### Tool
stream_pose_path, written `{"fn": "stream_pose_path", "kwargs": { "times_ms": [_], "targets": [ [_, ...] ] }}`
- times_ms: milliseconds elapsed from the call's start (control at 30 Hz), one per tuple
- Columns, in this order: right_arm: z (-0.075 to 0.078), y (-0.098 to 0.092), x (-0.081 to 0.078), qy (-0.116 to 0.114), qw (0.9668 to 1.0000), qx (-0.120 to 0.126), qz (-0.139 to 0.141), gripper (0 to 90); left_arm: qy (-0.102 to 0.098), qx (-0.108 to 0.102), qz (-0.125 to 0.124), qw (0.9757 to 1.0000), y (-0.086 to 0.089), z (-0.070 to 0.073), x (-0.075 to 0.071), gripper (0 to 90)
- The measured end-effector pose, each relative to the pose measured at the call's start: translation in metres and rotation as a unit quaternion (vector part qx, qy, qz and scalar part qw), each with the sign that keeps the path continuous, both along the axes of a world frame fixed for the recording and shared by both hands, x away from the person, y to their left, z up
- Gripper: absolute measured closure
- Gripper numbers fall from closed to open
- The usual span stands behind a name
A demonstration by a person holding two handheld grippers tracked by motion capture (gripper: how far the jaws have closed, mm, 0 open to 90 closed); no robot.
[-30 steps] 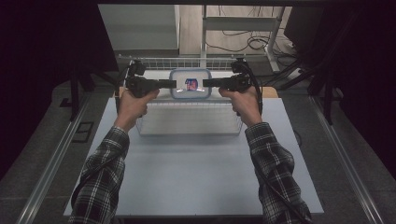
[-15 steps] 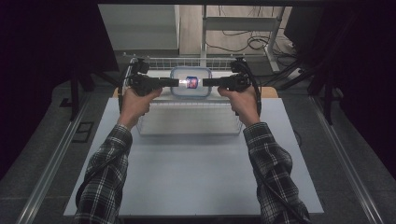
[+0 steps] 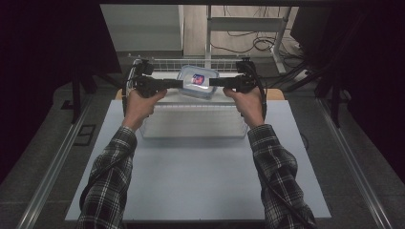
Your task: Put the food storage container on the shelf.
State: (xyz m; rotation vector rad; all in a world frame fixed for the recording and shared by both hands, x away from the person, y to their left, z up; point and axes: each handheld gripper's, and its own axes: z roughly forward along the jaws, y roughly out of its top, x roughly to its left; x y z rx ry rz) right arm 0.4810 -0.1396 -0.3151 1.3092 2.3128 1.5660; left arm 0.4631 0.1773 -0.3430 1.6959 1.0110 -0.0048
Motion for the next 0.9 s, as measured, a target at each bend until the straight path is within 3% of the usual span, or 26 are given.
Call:
{"fn": "stream_pose_path", "kwargs": {
  "times_ms": [67,100,133,233,267,367,433,533,633,667,767,900],
  "targets": [
    [0.001,-0.002,0.0,-0.008,0.9999,-0.003,-0.008,51.4,-0.001,0.004,0.004,1.0,-0.001,0.001,0.0,47.0],
    [0.001,-0.002,0.0,-0.019,0.9996,-0.014,-0.019,52.3,-0.001,0.023,0.01,0.9997,-0.004,0.002,-0.001,46.8],
    [0.002,0.001,0.0,-0.039,0.998,-0.037,-0.032,53.6,-0.004,0.067,0.013,0.9976,-0.009,0.0,-0.001,44.6],
    [0.002,0.003,0.0,-0.052,0.9968,-0.045,-0.041,55.1,-0.006,0.063,0.012,0.9979,-0.011,-0.004,-0.002,41.9],
    [0.004,0.004,-0.004,-0.074,0.9946,-0.055,-0.047,58.7,-0.009,0.056,0.015,0.9983,-0.01,-0.004,-0.002,40.3],
    [0.006,0.002,-0.009,-0.081,0.9943,-0.055,-0.043,62.4,-0.018,0.049,0.023,0.9984,-0.006,-0.002,-0.005,40.1],
    [0.01,-0.001,-0.019,-0.088,0.9947,-0.046,-0.028,70.3,-0.029,0.038,0.028,0.9984,-0.001,0.002,-0.009,40.3],
    [0.008,-0.001,-0.037,-0.097,0.9942,-0.047,0.003,83.3,-0.067,0.03,0.035,0.9967,0.006,0.006,-0.02,35.8],
    [-0.004,0.006,-0.05,-0.095,0.9926,-0.066,0.037,88.6,-0.092,0.027,0.047,0.9943,0.011,0.005,-0.03,26.1],
    [-0.014,0.013,-0.052,-0.09,0.9912,-0.082,0.051,88.7,-0.096,0.028,0.048,0.9938,0.011,0.004,-0.033,20.6],
    [-0.021,0.018,-0.048,-0.091,0.9902,-0.095,0.046,88.7,-0.111,0.036,0.049,0.9919,0.011,-0.001,-0.04,16.9],
    [-0.025,0.02,-0.035,-0.082,0.9918,-0.093,0.032,88.9,-0.122,0.054,0.042,0.9902,0.01,-0.008,-0.05,13.4]
  ]
}}
